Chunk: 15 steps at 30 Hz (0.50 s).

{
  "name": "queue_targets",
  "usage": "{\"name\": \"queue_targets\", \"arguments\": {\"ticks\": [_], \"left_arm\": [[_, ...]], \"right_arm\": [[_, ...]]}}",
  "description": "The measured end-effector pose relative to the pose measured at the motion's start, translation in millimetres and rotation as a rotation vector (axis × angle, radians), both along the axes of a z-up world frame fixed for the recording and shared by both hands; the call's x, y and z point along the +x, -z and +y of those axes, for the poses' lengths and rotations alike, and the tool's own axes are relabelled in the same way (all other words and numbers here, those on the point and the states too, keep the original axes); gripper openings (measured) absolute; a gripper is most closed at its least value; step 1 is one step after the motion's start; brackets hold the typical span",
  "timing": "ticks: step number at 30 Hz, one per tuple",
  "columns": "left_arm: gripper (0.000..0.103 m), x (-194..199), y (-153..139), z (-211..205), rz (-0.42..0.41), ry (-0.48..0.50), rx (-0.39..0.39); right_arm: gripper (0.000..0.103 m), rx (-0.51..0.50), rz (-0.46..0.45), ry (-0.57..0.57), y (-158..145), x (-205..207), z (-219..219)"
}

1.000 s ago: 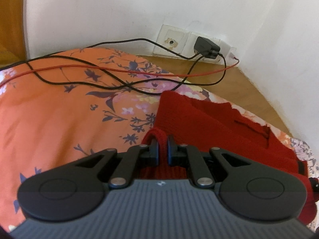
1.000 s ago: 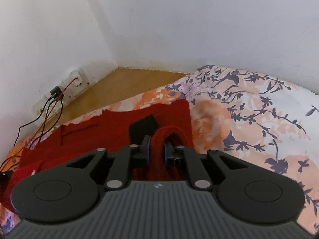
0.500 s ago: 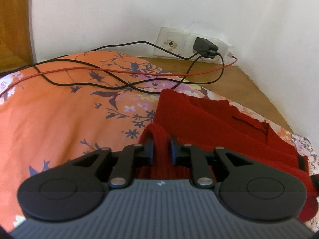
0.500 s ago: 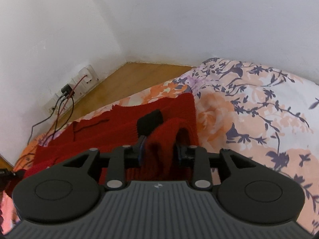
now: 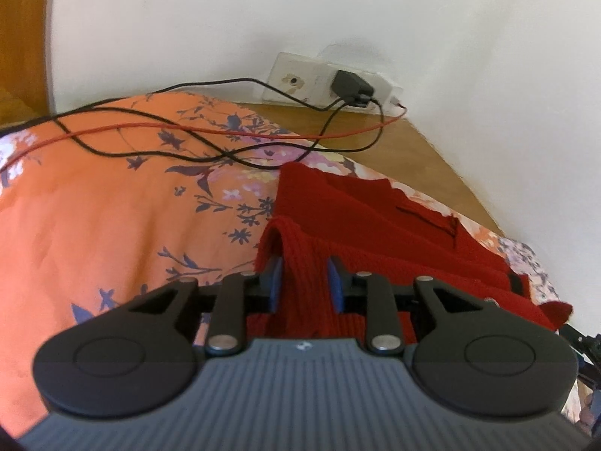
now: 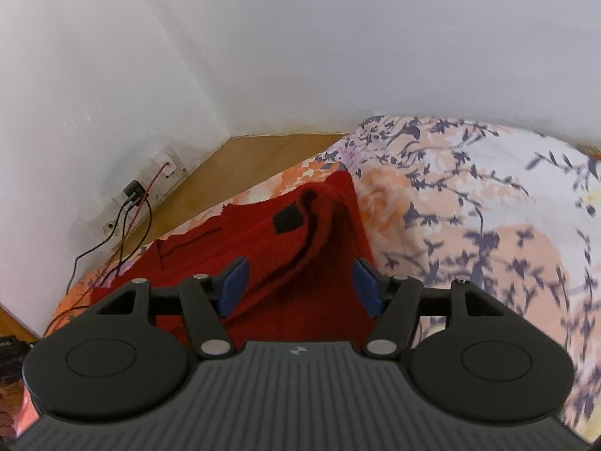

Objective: Fold small clothes

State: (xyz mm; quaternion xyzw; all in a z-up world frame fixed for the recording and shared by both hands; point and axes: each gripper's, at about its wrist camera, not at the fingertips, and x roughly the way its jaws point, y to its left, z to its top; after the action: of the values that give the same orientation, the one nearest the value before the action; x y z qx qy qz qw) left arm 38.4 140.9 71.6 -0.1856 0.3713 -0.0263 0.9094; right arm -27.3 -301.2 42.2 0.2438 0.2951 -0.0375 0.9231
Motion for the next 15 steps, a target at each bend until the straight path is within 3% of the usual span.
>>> {"name": "queue_targets", "arguments": {"ticks": [2,11,15], "left_arm": [[0.037,-4,-1,3,-0.001,0.019,-0.007],[0.038,-15,8,-3,0.01,0.135,-0.014],[0.038,-10,14,-9,0.022,0.117,-0.025]], "right_arm": [[0.07,0.018,0.0,0.024,0,-10,4],[0.071,0.072,0.022,0.074,9,-33,7],[0.071,0.12,0.029,0.082,11,-25,-2]]}}
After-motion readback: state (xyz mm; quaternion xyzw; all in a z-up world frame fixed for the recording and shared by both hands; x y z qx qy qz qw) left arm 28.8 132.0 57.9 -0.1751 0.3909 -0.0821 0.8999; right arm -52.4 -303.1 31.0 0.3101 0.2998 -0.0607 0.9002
